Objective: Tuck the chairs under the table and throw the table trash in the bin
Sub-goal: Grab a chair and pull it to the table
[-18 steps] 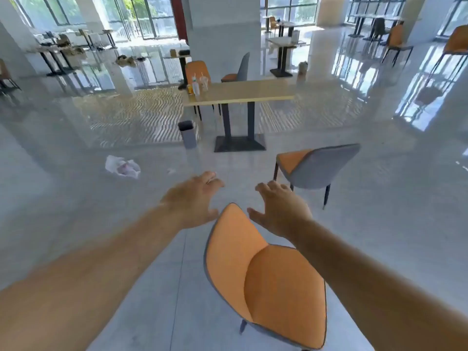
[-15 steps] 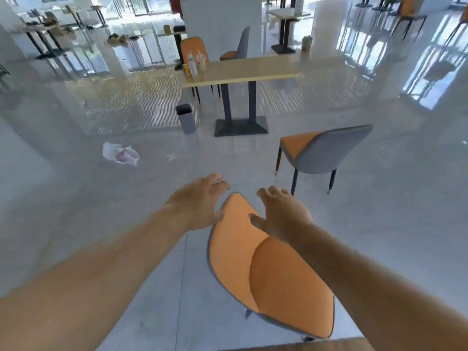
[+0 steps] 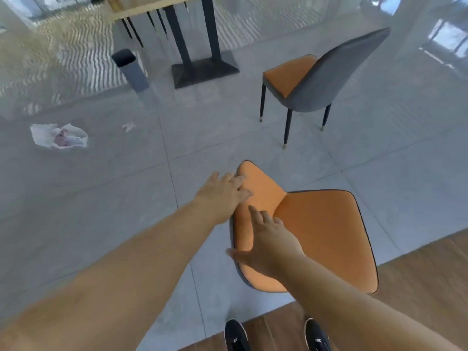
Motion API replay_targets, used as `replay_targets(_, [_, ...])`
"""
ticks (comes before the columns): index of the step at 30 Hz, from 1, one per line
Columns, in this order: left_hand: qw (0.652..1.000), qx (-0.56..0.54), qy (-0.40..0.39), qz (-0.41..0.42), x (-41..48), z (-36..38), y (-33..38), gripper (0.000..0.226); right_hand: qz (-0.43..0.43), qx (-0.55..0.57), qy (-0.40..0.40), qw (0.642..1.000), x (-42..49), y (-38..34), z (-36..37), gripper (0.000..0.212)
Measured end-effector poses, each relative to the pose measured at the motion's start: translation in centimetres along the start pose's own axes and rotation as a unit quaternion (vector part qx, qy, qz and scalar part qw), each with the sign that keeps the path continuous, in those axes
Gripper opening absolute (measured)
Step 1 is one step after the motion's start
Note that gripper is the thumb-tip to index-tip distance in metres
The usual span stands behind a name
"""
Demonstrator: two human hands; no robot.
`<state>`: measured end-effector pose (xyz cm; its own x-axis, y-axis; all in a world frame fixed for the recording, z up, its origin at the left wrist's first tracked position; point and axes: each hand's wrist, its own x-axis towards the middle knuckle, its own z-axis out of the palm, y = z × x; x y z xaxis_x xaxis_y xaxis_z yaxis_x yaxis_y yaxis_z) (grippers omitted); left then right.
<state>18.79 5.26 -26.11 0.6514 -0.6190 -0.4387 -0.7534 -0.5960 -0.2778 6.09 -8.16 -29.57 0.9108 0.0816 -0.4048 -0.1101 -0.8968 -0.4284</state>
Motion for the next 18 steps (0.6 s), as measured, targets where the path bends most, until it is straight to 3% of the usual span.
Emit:
replay_targets(5, [0.999,0.031,0.024,0.030,3.9,2.2,-1.5,0.044,0.034,0.002,-0.037,0.999,1.9,-0.5,3.1,0.129])
replay_targets(10, [0.999,0.009,0.042,0.007,3.2,3.2,-1.8,0.028,-0.008,-0.025,-0.077,0.997,2.3,-0.3,2.3,0.120])
replay_targets(18, [0.996,-0.065,0.021,-0.051,-1.0,4.4,1.4,0.028,-0.082,-0.104,-0.151,0.980,0.2,3.6,-1.1,0.122])
